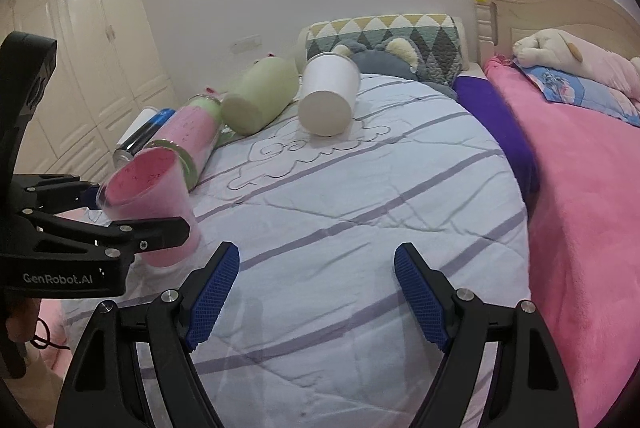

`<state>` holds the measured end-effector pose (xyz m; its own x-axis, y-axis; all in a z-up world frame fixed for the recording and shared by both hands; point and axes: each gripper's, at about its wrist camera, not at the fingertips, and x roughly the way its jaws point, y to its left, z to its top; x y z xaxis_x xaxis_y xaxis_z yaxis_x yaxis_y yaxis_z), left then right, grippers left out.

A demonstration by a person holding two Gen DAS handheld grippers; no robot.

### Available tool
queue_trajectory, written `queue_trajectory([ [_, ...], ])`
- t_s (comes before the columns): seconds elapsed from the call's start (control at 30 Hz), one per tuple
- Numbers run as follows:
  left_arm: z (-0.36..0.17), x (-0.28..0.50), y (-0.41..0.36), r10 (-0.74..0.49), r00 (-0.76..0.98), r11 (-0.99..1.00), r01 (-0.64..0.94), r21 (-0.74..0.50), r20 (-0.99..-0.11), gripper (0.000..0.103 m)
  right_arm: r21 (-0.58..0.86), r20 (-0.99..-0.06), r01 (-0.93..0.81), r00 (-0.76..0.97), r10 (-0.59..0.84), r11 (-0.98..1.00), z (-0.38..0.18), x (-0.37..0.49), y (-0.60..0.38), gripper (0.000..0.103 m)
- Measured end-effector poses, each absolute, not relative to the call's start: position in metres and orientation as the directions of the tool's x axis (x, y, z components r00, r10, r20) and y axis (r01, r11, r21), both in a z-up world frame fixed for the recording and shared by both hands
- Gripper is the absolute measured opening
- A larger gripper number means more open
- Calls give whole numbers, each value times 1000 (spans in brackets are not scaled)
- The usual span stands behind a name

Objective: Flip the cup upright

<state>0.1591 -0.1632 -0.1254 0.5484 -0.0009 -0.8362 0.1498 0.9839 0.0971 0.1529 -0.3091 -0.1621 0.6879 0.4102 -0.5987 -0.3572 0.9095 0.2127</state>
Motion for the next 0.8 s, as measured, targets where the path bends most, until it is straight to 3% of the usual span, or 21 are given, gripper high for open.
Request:
queue_trajectory([
  [0.4, -122, 152, -141, -30, 572, 988, 139, 61, -819, 69, 188, -604, -373, 685, 407, 908, -154, 148, -289, 81],
  [0.53, -121, 148, -135, -40, 582, 989, 139, 51, -813, 83, 179, -604, -372, 689, 400, 911, -151, 146, -285, 81],
  [0.8, -116, 139, -123, -35, 600, 990, 131, 55, -799, 88, 158, -606, -373, 695, 388, 914, -144, 143, -276, 81],
])
